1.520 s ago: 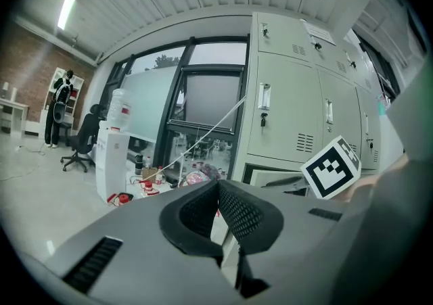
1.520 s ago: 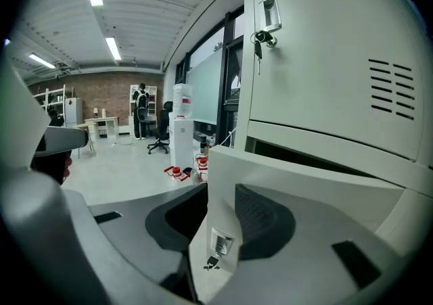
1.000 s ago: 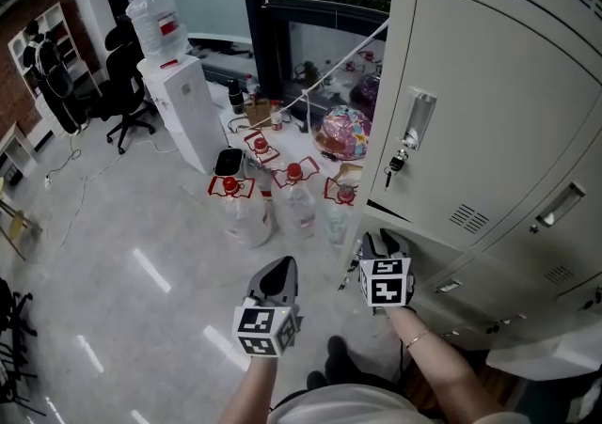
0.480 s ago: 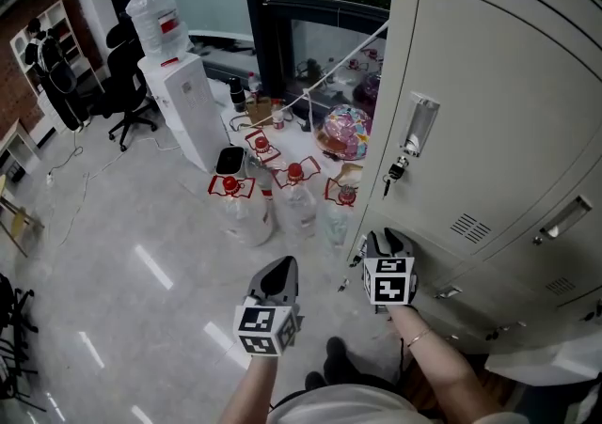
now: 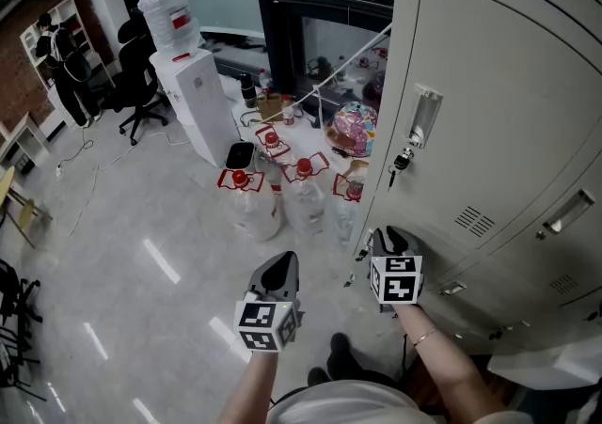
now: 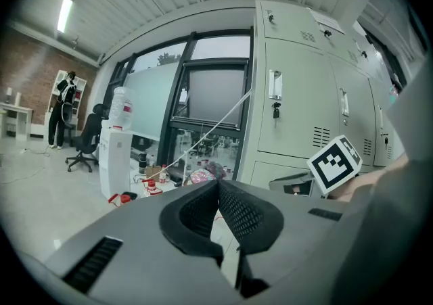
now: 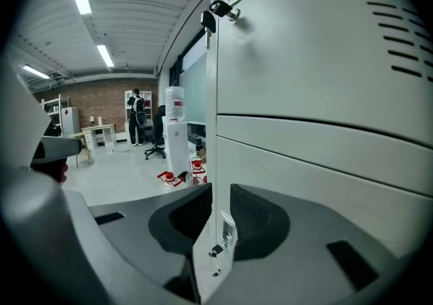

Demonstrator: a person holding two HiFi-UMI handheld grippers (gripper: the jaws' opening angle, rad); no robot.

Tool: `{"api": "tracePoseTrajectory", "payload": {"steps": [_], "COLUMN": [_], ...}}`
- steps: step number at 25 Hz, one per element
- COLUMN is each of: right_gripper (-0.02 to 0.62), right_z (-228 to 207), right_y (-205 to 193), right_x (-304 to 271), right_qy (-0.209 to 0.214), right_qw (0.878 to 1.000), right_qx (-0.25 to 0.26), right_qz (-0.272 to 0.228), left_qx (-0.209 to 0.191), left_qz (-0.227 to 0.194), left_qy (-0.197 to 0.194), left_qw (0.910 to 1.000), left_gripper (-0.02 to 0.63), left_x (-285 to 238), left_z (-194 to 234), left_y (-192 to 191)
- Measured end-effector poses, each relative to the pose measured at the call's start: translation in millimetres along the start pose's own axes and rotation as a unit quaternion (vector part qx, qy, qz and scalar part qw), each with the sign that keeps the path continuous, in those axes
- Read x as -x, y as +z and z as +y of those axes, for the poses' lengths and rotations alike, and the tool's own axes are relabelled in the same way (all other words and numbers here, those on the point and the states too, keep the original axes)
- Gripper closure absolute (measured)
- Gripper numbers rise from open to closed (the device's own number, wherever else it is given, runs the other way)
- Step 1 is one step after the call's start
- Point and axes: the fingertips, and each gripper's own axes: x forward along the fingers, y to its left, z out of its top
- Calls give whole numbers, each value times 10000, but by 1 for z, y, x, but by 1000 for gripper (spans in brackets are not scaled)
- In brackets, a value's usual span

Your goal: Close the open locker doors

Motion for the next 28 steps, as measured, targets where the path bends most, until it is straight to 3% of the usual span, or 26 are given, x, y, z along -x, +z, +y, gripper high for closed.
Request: {"api": "tracePoseTrajectory", "payload": {"steps": [10,28], "right_gripper": [566,591], "right_z": [46,94], "right_y": [1,-26], "right_x": [58,146], "right_qy": [699,1191], "right_qw": [9971,9916], "right_qx": [-2,-237], "right_qz": [-289,-441], "left_qx": [-25,76], "left_qz": [37,31], "left_qy": [189,485], "left_qw": [9998,9988], "left_gripper": [586,585], "left_x": [46,125], "left_z": [12,31], "left_y": [-9,-21]}}
